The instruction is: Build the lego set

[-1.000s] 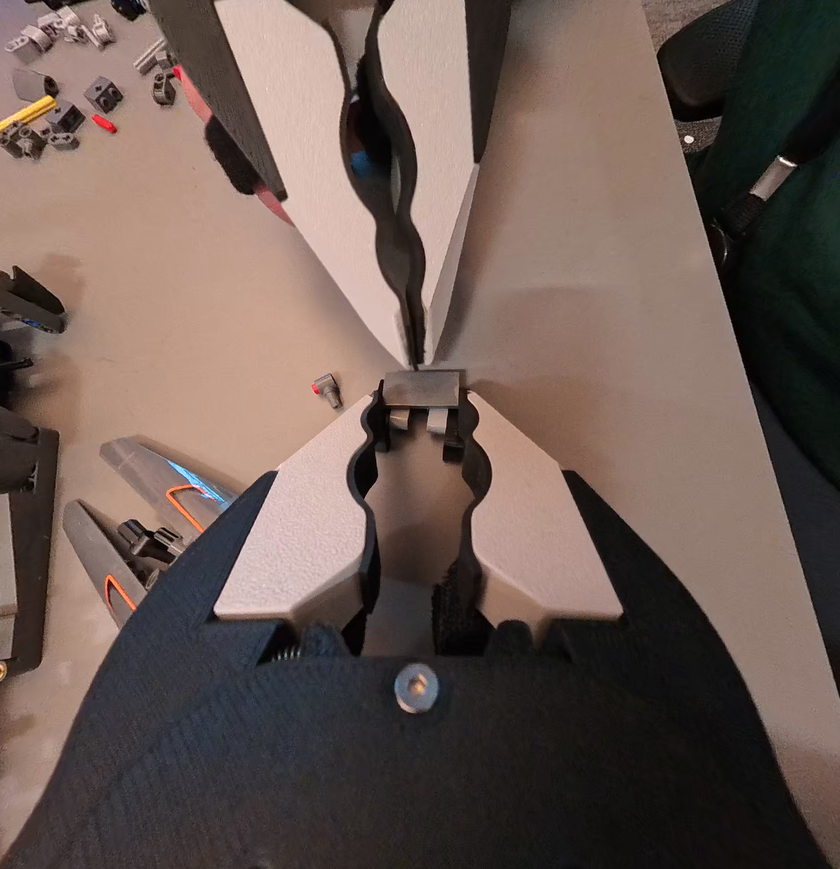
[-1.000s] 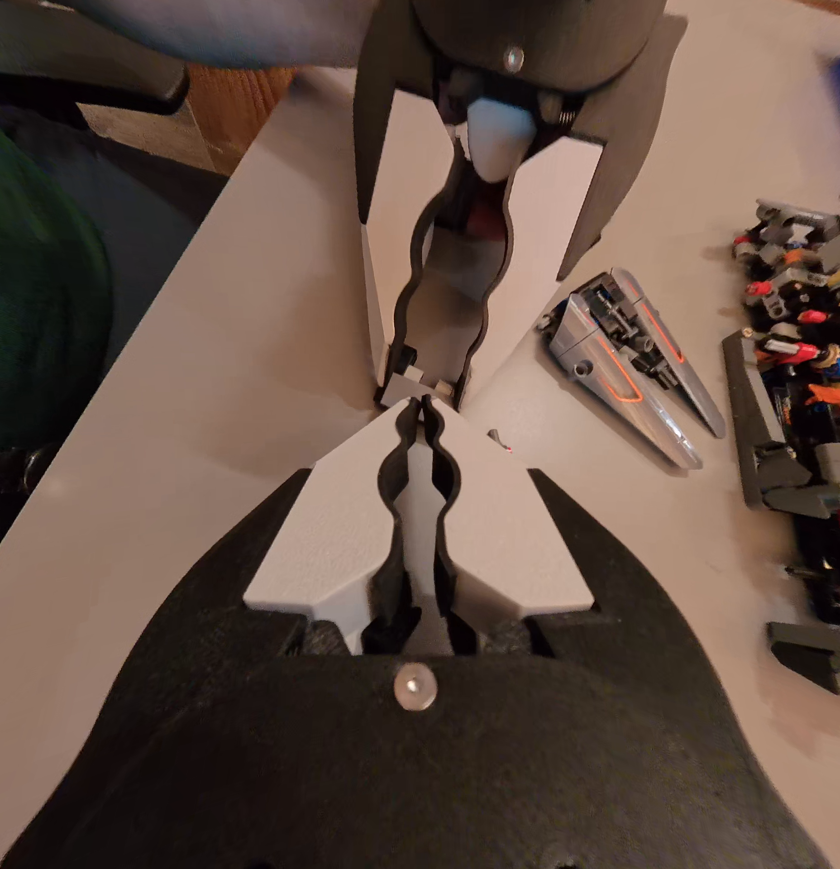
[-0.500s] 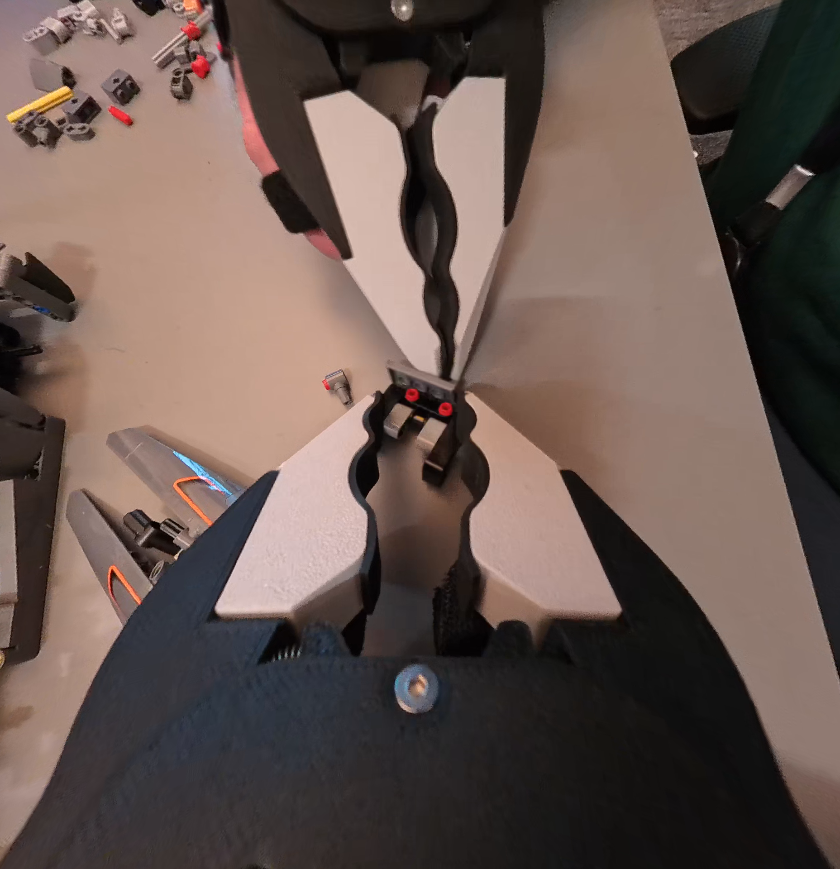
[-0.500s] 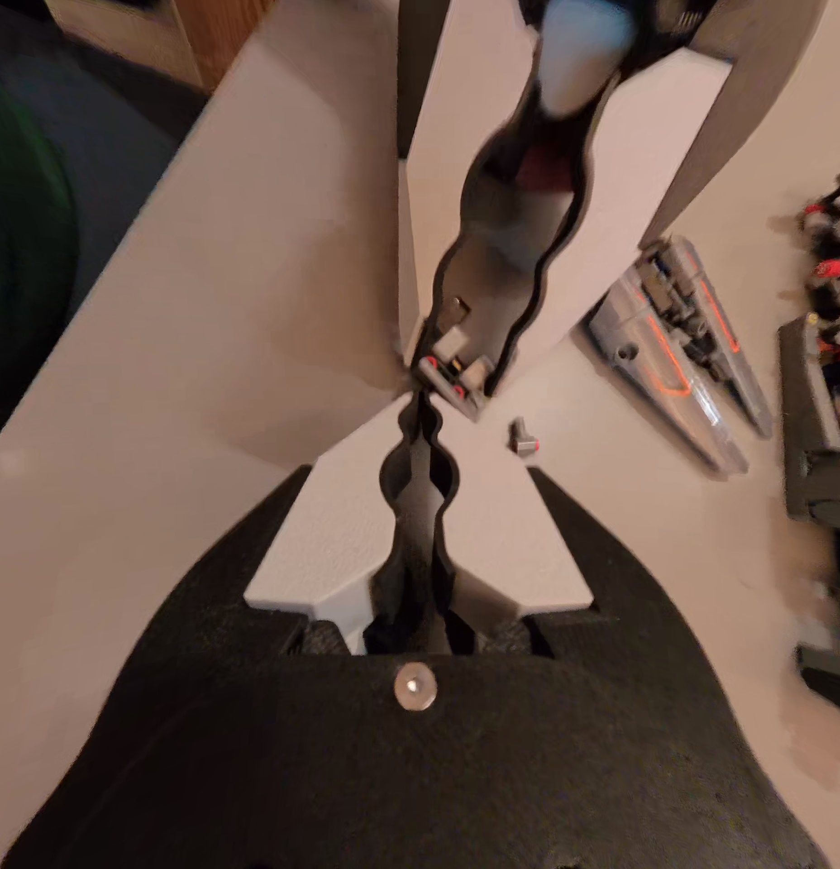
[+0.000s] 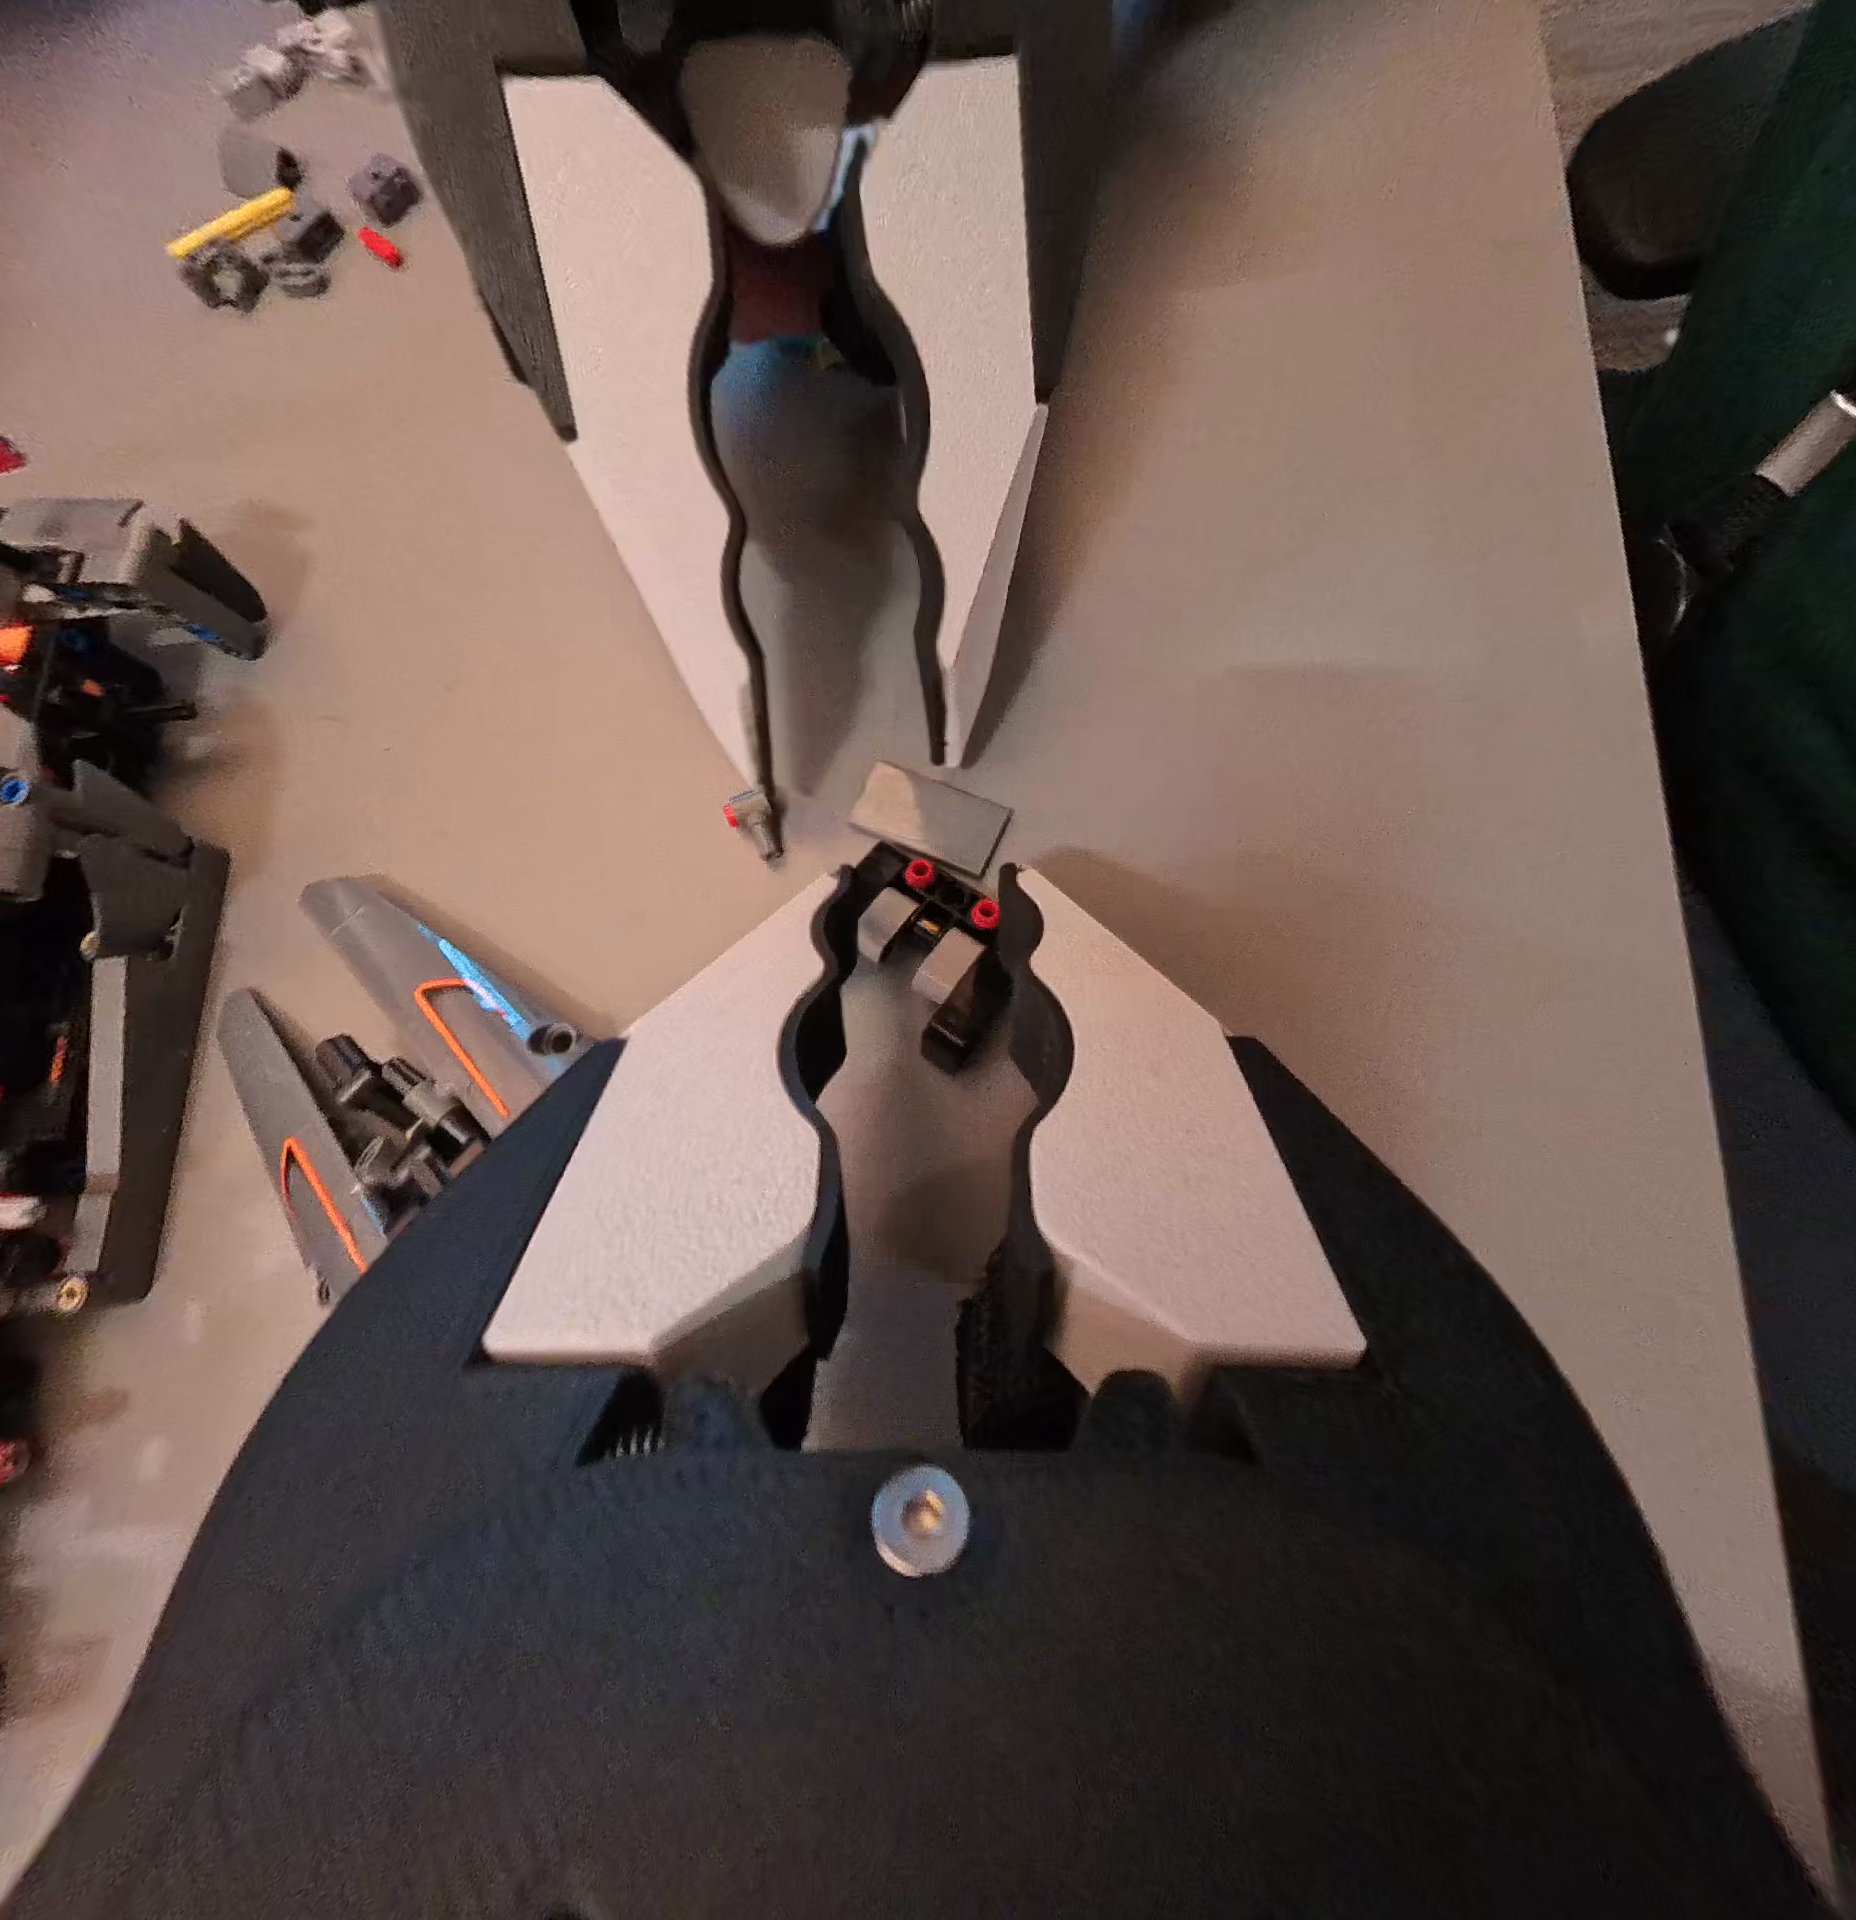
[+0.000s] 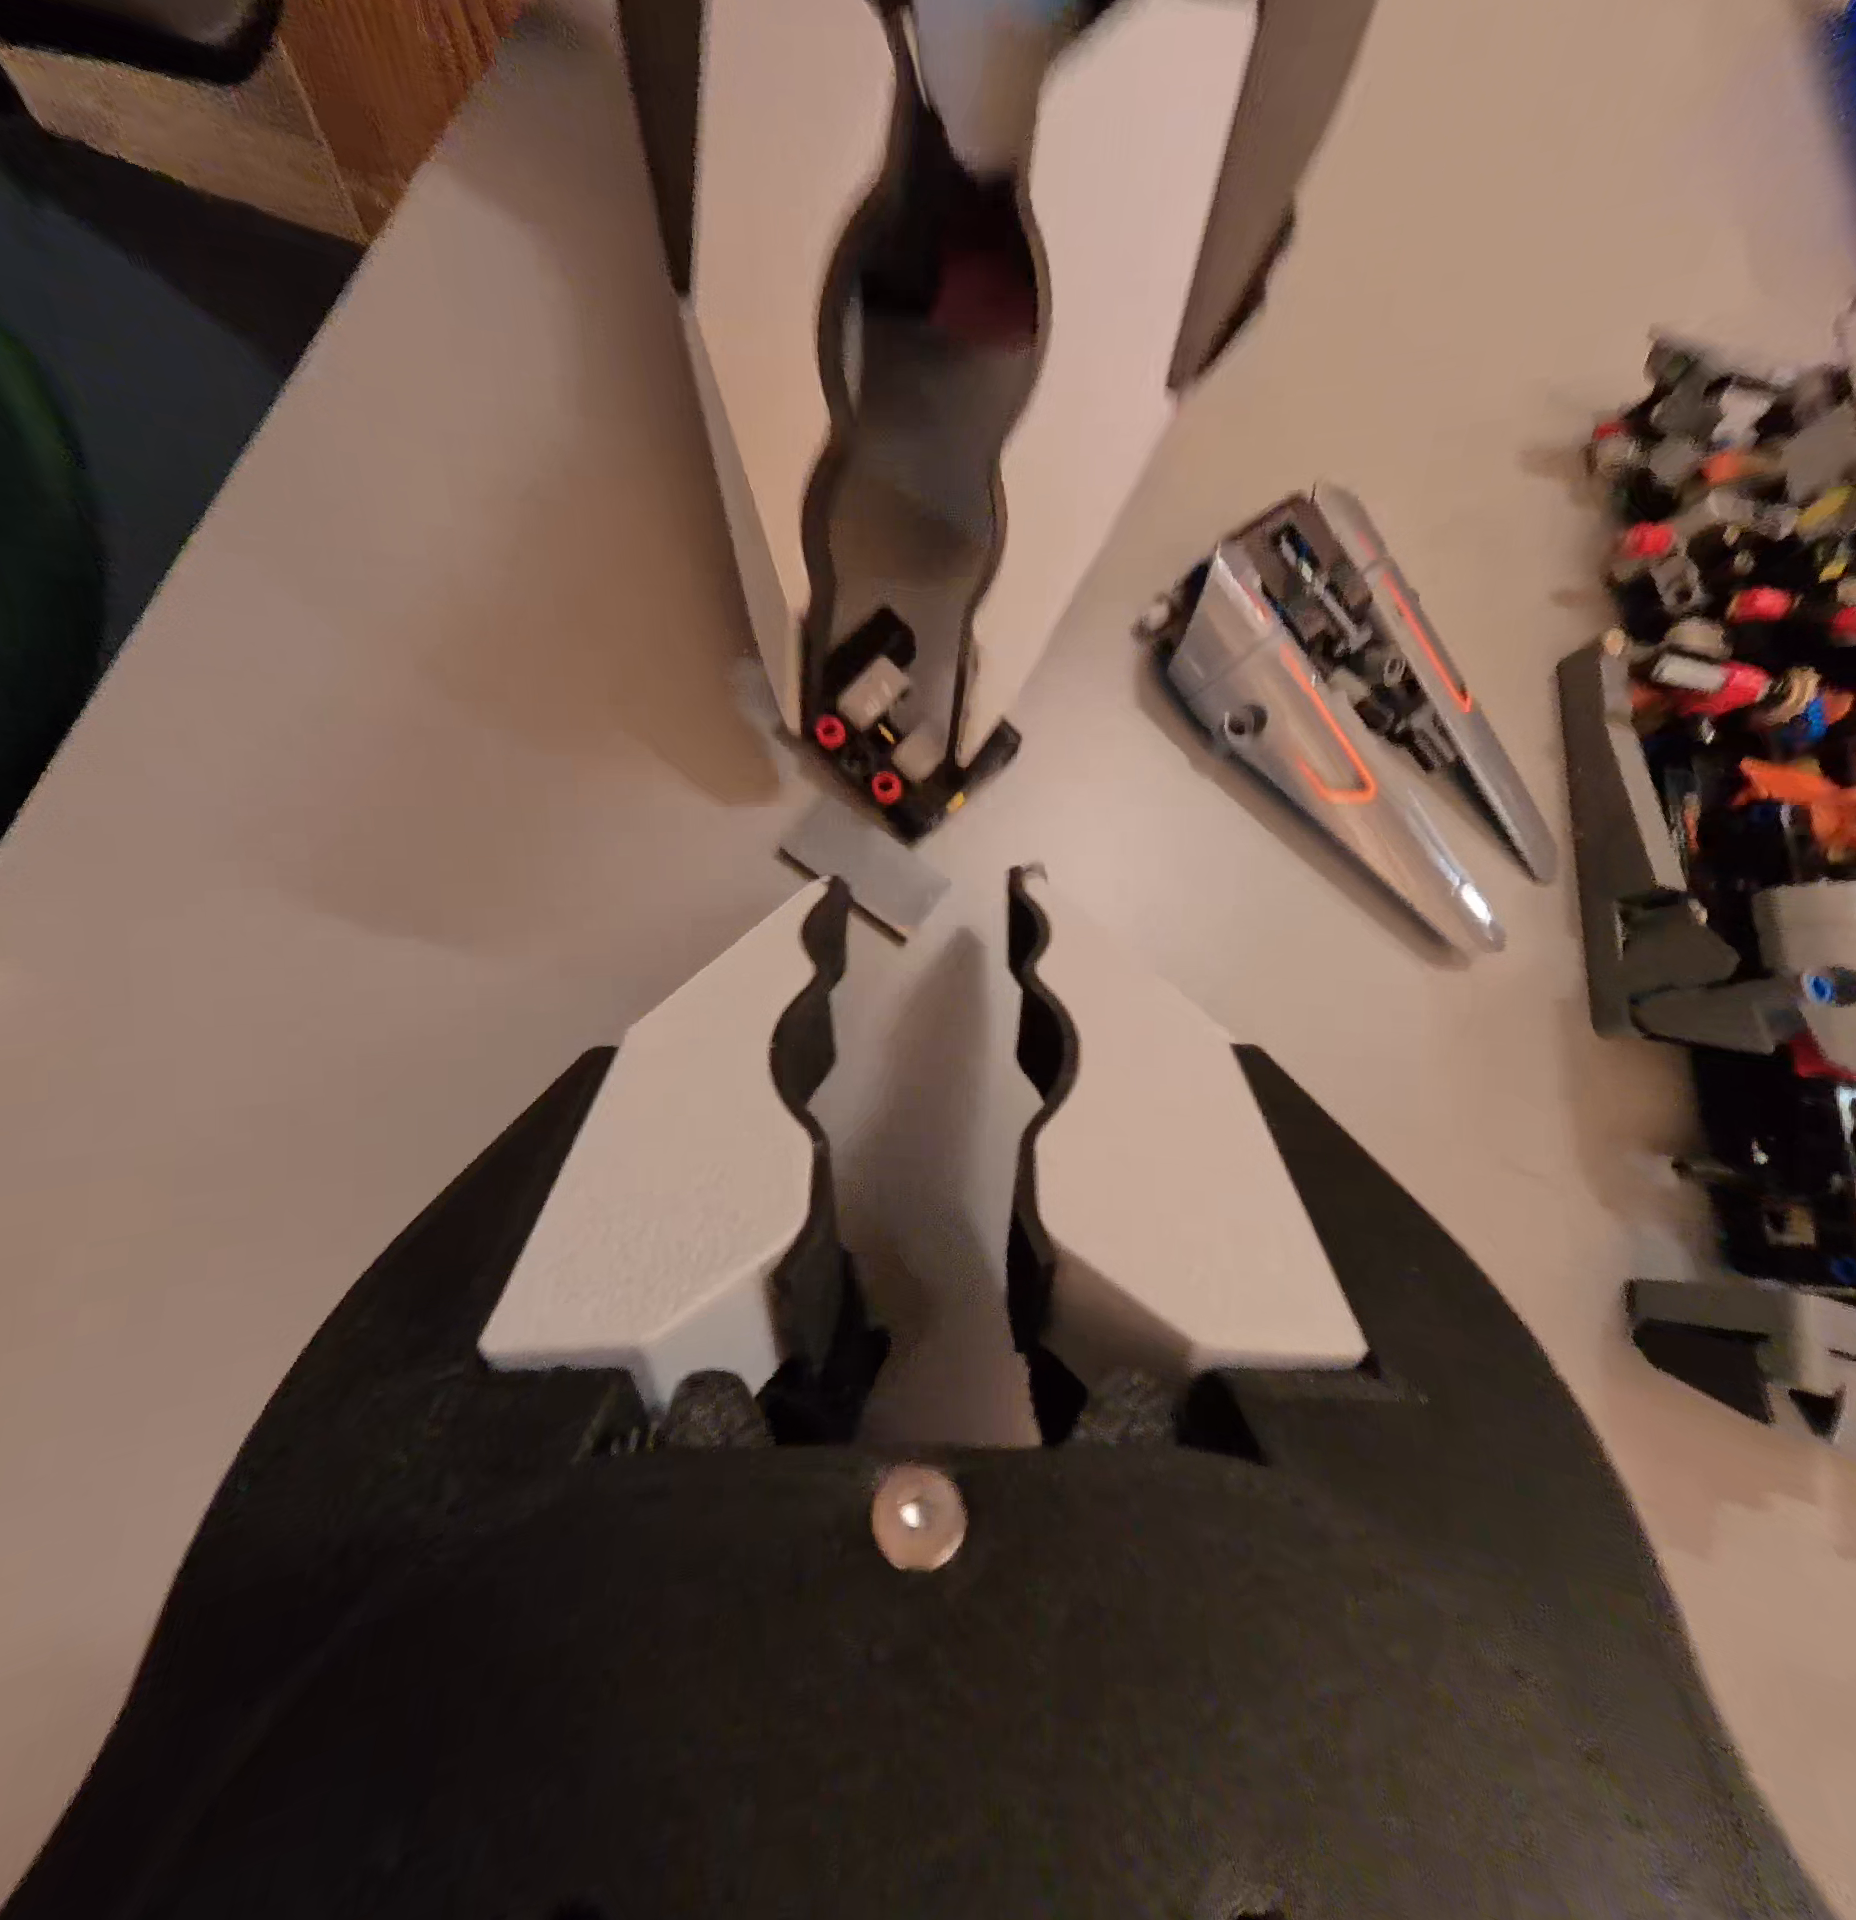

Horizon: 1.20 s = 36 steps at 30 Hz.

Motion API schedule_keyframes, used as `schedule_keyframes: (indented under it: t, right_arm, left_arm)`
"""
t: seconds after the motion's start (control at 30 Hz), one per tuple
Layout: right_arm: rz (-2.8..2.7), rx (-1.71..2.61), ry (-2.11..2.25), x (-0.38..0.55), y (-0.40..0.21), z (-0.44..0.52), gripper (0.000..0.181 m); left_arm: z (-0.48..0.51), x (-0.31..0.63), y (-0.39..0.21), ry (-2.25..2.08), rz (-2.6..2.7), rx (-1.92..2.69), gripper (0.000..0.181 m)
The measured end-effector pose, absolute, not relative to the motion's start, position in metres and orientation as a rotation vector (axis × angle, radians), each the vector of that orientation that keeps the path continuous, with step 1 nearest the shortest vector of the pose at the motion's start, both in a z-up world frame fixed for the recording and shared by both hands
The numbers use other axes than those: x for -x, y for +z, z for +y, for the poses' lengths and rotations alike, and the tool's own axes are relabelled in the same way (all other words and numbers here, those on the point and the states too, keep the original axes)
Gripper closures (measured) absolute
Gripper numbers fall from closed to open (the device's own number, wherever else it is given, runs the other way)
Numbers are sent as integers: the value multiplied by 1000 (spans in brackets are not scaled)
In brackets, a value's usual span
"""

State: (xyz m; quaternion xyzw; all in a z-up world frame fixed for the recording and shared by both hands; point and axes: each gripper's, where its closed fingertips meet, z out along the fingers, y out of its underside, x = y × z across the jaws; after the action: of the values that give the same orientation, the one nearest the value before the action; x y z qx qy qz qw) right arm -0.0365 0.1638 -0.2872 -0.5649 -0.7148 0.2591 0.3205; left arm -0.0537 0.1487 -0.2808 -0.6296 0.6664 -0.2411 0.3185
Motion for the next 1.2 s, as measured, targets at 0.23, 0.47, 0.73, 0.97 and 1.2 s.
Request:
schedule_keyframes:
  t: [0.23,0.47,0.73,0.97,1.2]
  right_arm:
    - [-1947,1468,712,47,-290,156,164]
    - [-2023,1588,760,37,-294,141,171]
    - [-2073,1585,698,24,-292,141,157]
    - [-2227,1497,765,30,-297,125,166]
    - [-2160,1542,755,17,-297,122,167]
  left_arm:
    - [149,65,-272,-547,1578,1775,155]
    - [140,67,-287,-505,1453,1894,152]
    - [139,65,-287,-477,1289,1947,144]
    - [143,60,-296,-399,1289,1981,155]
    - [136,43,-296,-467,1440,1890,157]
